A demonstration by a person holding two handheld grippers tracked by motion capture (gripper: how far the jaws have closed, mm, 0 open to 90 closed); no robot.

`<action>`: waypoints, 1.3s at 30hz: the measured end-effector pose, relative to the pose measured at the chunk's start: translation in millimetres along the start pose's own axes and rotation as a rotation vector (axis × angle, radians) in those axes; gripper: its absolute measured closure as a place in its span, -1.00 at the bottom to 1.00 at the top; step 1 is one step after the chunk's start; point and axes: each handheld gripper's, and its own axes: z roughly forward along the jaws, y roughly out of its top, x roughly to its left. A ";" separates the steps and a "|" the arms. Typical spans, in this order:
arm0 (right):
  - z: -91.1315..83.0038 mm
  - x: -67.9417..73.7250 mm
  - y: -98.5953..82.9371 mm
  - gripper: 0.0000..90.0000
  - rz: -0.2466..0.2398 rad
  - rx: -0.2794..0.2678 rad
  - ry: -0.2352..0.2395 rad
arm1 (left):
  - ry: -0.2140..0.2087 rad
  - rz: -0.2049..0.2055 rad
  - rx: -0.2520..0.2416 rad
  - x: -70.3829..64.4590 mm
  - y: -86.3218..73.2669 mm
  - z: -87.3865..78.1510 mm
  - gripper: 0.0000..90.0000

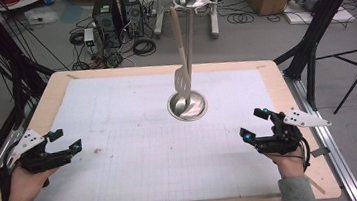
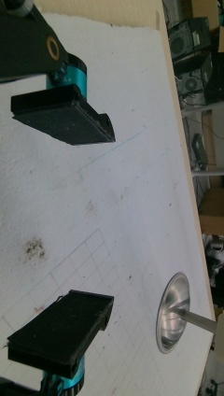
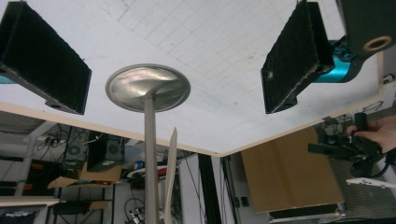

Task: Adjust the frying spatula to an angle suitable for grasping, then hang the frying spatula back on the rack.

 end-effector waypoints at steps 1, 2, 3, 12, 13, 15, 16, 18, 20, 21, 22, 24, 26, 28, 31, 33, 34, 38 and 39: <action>0.1 -0.3 -1.3 -0.84 0.008 0.003 -0.002 | -0.003 0.002 0.000 -1.0 0.2 0.8 -0.59; 0.5 -1.1 -2.1 -0.84 0.007 0.004 -0.005 | -0.005 0.006 0.001 -1.7 0.5 1.6 -0.59; 0.6 -1.5 -2.7 -0.84 0.006 0.008 -0.007 | -0.008 0.008 0.004 -2.4 0.6 2.5 -0.59; 1.3 -1.6 -7.1 -0.84 0.014 0.021 -0.014 | -0.031 0.028 0.020 -7.2 0.3 7.4 -0.59; 1.8 -1.7 -7.9 -0.84 0.012 0.027 -0.016 | -0.032 0.029 0.020 -7.5 0.2 7.8 -0.59; 2.9 -1.9 -8.7 -0.83 0.012 0.033 -0.011 | -0.034 0.029 0.022 -7.7 -0.1 8.4 -0.59; 3.4 -1.6 -9.0 -0.83 0.015 0.036 -0.012 | -0.034 0.029 0.024 -7.4 -0.3 8.6 -0.59; 4.1 -1.4 -8.9 -0.84 0.012 0.034 -0.009 | -0.031 0.031 0.027 -6.9 -0.8 8.9 -0.59; 3.9 -1.7 -9.0 -0.84 0.011 0.036 -0.010 | -0.031 0.025 0.025 -6.8 -1.1 9.1 -0.59; 3.8 -1.9 -9.0 -0.84 0.012 0.035 -0.013 | -0.030 0.029 0.029 -6.4 -1.3 8.8 -0.59; 3.3 -1.8 -9.1 -0.83 0.018 0.035 -0.013 | -0.030 0.031 0.030 -6.3 -1.5 8.6 -0.59; 3.2 -2.6 -8.9 -0.84 0.014 0.029 -0.015 | -0.031 0.032 0.033 -6.1 -2.2 8.2 -0.59; 3.7 -3.0 -8.8 -0.84 0.020 0.022 -0.012 | -0.026 0.032 0.038 -5.3 -2.8 7.4 -0.59; 4.5 -2.8 -9.0 -0.83 0.019 0.025 -0.010 | -0.023 0.031 0.037 -4.5 -3.2 6.6 -0.59; 5.4 -2.6 -9.0 -0.84 0.018 0.029 -0.009 | -0.020 0.028 0.033 -4.9 -2.8 5.9 -0.59; 5.8 -2.7 -9.1 -0.83 0.015 0.028 -0.008 | -0.024 0.028 0.029 -5.5 -2.2 5.9 -0.59; 5.9 -2.6 -9.2 -0.83 0.016 0.031 -0.007 | -0.024 0.031 0.030 -5.8 -2.3 6.1 -0.59; 6.1 -1.5 -9.4 -0.84 0.017 0.039 -0.009 | -0.031 0.034 0.041 -7.0 -3.4 8.0 -0.60; 6.3 -1.3 -9.4 -0.84 0.011 0.037 -0.006 | -0.031 0.034 0.049 -7.1 -3.5 8.5 -0.60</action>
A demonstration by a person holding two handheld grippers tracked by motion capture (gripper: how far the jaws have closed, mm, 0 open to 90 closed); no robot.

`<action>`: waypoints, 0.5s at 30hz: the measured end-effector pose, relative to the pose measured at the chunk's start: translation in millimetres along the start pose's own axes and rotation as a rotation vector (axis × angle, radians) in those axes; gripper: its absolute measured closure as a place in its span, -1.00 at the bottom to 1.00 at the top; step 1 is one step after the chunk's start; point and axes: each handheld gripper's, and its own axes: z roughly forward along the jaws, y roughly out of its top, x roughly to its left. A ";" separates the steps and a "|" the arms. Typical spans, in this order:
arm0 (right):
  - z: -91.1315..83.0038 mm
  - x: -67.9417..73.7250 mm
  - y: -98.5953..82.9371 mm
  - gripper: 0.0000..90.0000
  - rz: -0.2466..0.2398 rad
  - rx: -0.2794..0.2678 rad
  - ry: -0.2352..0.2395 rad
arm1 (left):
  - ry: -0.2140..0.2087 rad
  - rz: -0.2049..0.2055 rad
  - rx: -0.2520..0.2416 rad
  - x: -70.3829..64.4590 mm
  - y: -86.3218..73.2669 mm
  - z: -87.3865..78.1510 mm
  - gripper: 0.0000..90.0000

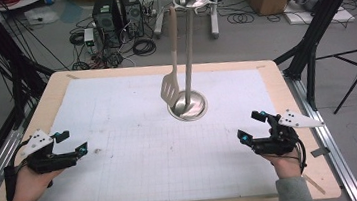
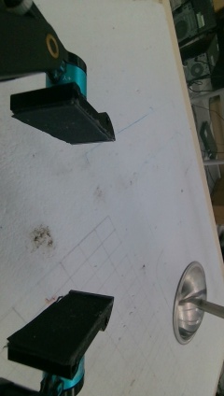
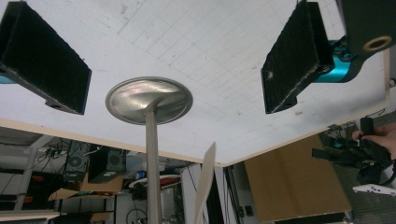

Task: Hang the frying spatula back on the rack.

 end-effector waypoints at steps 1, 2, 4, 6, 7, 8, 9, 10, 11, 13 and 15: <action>-0.1 0.6 -0.1 -0.83 -0.001 0.006 -0.006 | 0.000 0.001 0.004 0.0 0.0 0.7 -0.60; 0.0 0.9 -0.3 -0.83 -0.003 0.006 -0.007 | -0.001 0.001 0.008 0.0 0.0 1.3 -0.60; -0.2 0.6 -1.0 -0.83 -0.005 0.005 -0.011 | 0.000 0.001 0.019 -0.3 -0.3 3.1 -0.60; -0.6 -0.1 -2.4 -0.84 -0.004 0.012 -0.018 | 0.000 -0.005 0.031 -0.5 -1.1 4.9 -0.60; -0.3 -0.6 -3.4 -0.84 0.000 0.015 -0.023 | 0.001 -0.006 0.041 -0.5 -1.7 5.7 -0.60; 0.0 -1.3 -4.7 -0.84 0.002 0.022 -0.031 | 0.011 -0.008 0.059 -0.5 -2.6 6.7 -0.60; 0.9 -2.5 -6.8 -0.83 0.008 0.034 -0.052 | 0.025 -0.008 0.075 -0.4 -3.3 7.5 -0.60; 1.9 -3.0 -9.3 -0.83 0.013 0.050 -0.081 | 0.046 -0.005 0.088 -0.8 -4.2 8.4 -0.60; 3.9 -3.3 -12.7 -0.83 0.019 0.072 -0.129 | 0.059 -0.005 0.099 -1.2 -4.9 8.9 -0.60; 9.5 -5.5 -21.2 -0.83 0.028 0.149 -0.223 | 0.096 -0.019 0.139 -2.3 -7.0 11.0 -0.60; 14.7 -11.1 -31.6 -0.84 0.059 0.233 -0.294 | 0.128 -0.031 0.161 -3.4 -9.1 12.4 -0.60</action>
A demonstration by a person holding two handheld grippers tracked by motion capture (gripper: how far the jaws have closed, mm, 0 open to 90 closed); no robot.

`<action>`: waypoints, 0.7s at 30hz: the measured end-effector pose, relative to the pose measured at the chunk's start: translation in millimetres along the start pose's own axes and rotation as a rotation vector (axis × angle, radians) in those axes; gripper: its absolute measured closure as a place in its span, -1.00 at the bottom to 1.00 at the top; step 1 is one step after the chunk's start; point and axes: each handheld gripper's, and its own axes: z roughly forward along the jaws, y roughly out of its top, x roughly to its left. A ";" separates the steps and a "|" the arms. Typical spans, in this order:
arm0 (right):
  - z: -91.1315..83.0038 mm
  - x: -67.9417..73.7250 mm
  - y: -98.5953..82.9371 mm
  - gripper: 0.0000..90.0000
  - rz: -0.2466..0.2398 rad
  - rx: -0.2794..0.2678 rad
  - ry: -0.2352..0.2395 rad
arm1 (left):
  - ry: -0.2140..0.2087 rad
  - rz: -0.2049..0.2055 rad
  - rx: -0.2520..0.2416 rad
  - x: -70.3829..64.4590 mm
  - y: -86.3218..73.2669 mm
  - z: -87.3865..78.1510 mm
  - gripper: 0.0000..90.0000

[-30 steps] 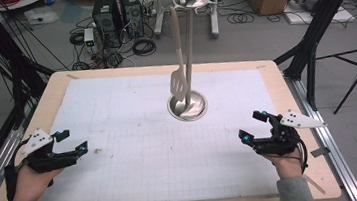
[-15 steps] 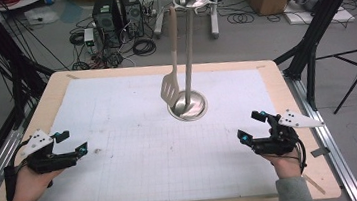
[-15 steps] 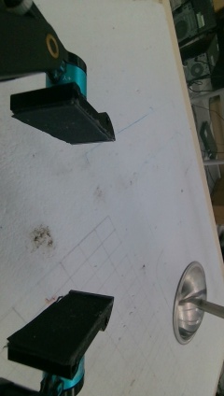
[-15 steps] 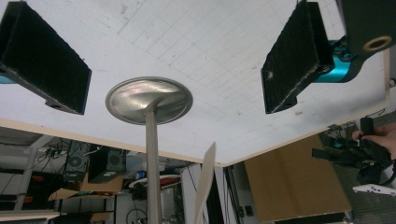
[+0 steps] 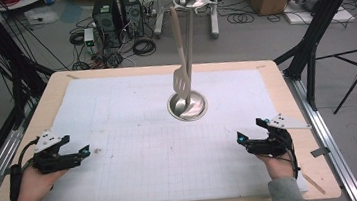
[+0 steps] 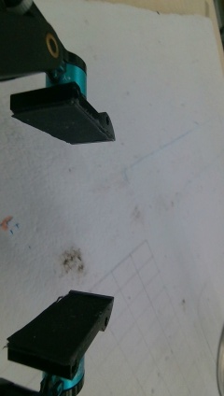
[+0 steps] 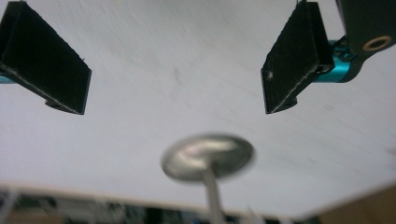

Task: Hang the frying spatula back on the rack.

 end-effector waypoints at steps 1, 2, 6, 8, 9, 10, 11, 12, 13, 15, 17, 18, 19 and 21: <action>3.4 -2.0 -3.6 -0.84 0.023 0.030 -0.023 | 0.017 -0.012 0.015 -1.2 -2.0 1.8 -0.60; 8.4 -4.1 -9.9 -0.84 0.050 0.075 -0.062 | 0.021 -0.017 0.027 -1.6 -3.0 2.6 -0.60; 20.9 -6.3 -23.5 -0.84 0.030 0.196 -0.147 | 0.059 -0.048 0.049 1.5 -7.8 4.4 -0.60; 25.8 -6.9 -27.7 -0.84 0.031 0.237 -0.146 | 0.080 -0.038 0.057 3.2 -10.6 4.4 -0.60; 28.0 -7.4 -28.9 -0.84 0.037 0.256 -0.146 | 0.088 -0.037 0.057 5.0 -11.3 3.3 -0.60; 29.1 -6.6 -28.6 -0.84 0.029 0.262 -0.154 | 0.090 -0.049 0.060 6.1 -11.8 2.9 -0.60; 29.4 -6.5 -28.5 -0.84 0.021 0.263 -0.153 | 0.094 -0.057 0.067 7.6 -12.9 2.4 -0.59; 29.8 -5.7 -28.6 -0.84 0.018 0.272 -0.157 | 0.099 -0.063 0.076 8.7 -14.6 2.7 -0.59; 30.2 -5.2 -28.7 -0.84 0.014 0.272 -0.158 | 0.102 -0.070 0.092 9.6 -16.6 3.6 -0.59; 30.6 -4.4 -28.8 -0.84 0.005 0.275 -0.157 | 0.107 -0.078 0.125 11.0 -21.0 6.3 -0.59; 30.4 -4.7 -28.8 -0.84 0.005 0.273 -0.155 | 0.105 -0.086 0.144 11.5 -25.0 9.7 -0.59; 30.2 -5.0 -28.9 -0.84 0.008 0.273 -0.153 | 0.104 -0.095 0.139 12.0 -25.2 9.7 -0.60; 30.1 -5.1 -28.8 -0.84 0.012 0.271 -0.154 | 0.103 -0.093 0.142 12.4 -25.1 9.7 -0.61; 29.8 -5.6 -28.7 -0.84 0.016 0.273 -0.147 | 0.104 -0.094 0.139 11.8 -25.3 10.2 -0.61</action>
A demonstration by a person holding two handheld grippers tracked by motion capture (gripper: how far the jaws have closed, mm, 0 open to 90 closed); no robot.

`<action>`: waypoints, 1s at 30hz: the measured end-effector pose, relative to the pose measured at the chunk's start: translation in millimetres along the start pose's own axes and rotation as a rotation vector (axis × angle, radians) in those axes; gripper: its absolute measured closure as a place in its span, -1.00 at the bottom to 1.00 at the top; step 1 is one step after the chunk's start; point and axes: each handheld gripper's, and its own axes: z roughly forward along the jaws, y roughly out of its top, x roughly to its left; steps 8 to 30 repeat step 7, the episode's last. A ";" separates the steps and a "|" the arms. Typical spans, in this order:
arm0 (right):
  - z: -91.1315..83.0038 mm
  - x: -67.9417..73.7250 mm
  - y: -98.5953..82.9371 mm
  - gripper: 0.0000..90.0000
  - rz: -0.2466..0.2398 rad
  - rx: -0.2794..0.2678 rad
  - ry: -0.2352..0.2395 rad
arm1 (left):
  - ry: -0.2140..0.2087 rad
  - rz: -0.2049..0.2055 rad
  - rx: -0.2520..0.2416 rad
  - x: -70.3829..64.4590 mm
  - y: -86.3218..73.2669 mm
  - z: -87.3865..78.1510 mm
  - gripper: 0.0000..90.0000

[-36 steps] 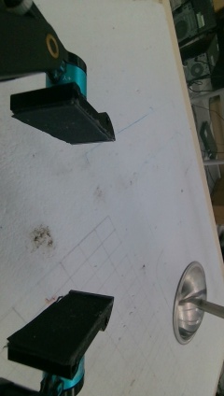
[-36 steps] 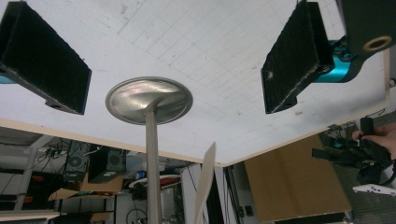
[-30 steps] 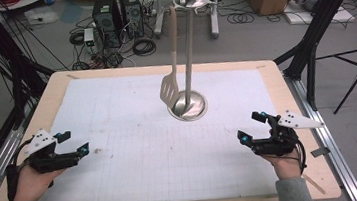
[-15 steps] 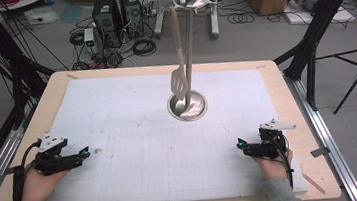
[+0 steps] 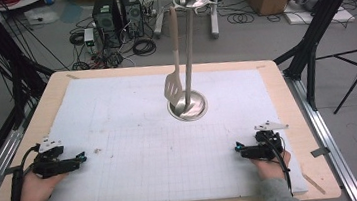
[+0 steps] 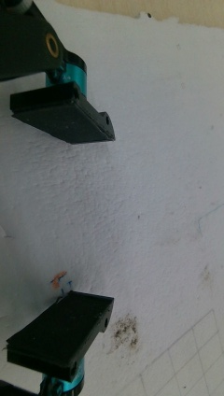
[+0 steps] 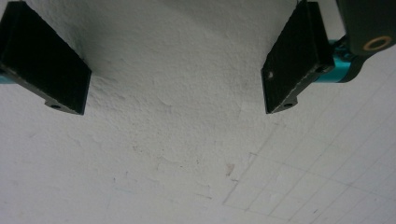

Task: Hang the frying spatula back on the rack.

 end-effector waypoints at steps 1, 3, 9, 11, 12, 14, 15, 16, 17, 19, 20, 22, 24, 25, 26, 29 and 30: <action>0.3 -0.7 0.0 -0.84 -0.001 -0.006 0.001 | 0.000 -0.004 0.002 0.3 -0.2 0.1 -0.61; 0.1 -0.5 -0.2 -0.84 0.004 -0.004 0.003 | -0.001 -0.012 0.000 0.9 -0.6 0.1 -0.62; 0.1 0.2 -0.2 -0.84 0.001 -0.004 -0.001 | 0.005 -0.009 -0.003 0.2 -1.1 -0.1 -0.63; 0.1 0.2 -0.2 -0.84 0.001 -0.004 -0.001 | 0.005 -0.009 -0.003 0.2 -1.1 -0.1 -0.63; 0.1 0.2 -0.2 -0.84 0.001 -0.004 -0.001 | 0.005 -0.009 -0.003 0.2 -1.1 -0.1 -0.63; 0.1 0.2 -0.2 -0.84 0.001 -0.004 -0.001 | 0.005 -0.009 -0.003 0.2 -1.1 -0.1 -0.63; 0.1 0.2 -0.2 -0.84 0.001 -0.004 -0.001 | 0.005 -0.009 -0.003 0.2 -1.1 -0.1 -0.63; 0.1 0.2 -0.2 -0.84 0.001 -0.004 -0.001 | 0.005 -0.009 -0.003 0.2 -1.1 -0.1 -0.63; 0.1 0.2 -0.2 -0.84 0.001 -0.004 -0.001 | 0.005 -0.009 -0.003 0.2 -1.1 -0.1 -0.63; 0.1 0.2 -0.2 -0.84 0.001 -0.004 -0.001 | 0.005 -0.009 -0.003 0.2 -1.1 -0.1 -0.63; 0.1 0.2 -0.2 -0.84 0.001 -0.004 -0.001 | 0.005 -0.009 -0.003 0.2 -1.1 -0.1 -0.63; 0.1 0.2 -0.2 -0.84 0.001 -0.004 -0.001 | 0.005 -0.009 -0.003 0.2 -1.1 -0.1 -0.63; 0.1 0.2 -0.2 -0.84 0.001 -0.004 -0.001 | 0.005 -0.009 -0.003 0.2 -1.1 -0.1 -0.63; 0.1 0.2 -0.2 -0.84 0.001 -0.004 -0.001 | 0.005 -0.009 -0.003 0.2 -1.1 -0.1 -0.63; 0.1 0.2 -0.2 -0.84 0.001 -0.004 -0.001 | 0.005 -0.009 -0.003 0.2 -1.1 -0.1 -0.63; 0.1 0.2 -0.2 -0.84 0.001 -0.004 -0.001 | 0.005 -0.009 -0.003 0.2 -1.1 -0.1 -0.63; 0.1 0.2 -0.2 -0.84 0.001 -0.004 -0.001 | 0.005 -0.009 -0.003 0.2 -1.1 -0.1 -0.63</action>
